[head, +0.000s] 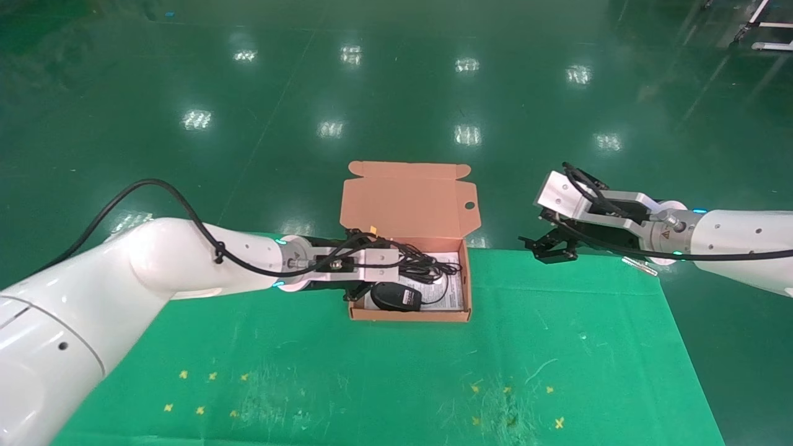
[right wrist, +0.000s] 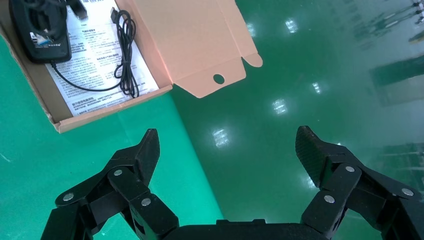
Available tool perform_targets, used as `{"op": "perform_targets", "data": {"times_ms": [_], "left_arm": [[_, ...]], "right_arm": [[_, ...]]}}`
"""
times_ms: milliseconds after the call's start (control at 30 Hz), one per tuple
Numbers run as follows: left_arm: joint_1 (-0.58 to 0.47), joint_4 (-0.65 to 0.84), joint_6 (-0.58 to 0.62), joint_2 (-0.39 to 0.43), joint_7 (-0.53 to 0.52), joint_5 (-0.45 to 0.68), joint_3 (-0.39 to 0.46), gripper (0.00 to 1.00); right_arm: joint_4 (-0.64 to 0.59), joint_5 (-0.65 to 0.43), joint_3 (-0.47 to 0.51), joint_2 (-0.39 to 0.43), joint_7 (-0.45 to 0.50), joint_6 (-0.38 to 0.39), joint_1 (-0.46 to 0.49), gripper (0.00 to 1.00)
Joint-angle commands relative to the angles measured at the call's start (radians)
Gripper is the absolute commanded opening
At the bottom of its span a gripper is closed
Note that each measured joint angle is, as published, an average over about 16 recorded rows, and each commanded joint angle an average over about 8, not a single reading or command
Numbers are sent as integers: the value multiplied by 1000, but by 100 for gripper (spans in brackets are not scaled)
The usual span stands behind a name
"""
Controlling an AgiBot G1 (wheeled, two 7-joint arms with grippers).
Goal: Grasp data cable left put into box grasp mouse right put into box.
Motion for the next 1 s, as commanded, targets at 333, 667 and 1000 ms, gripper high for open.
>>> {"op": "perform_targets", "data": {"times_ms": [333,667,1000], "left_arm": [[1,-12,7,-10,4,6,-8,100],[-67,-70,-13,-60,-23,-25,-34,100],[-138,-95,-44,-104,-50,-21,-61,100]], "right_arm": [[-9,2,0,-5,-4,1,0,100],[2,-1,24,2,2,32,46,100],[35,-14,40,18,-28,34,89,100]]}}
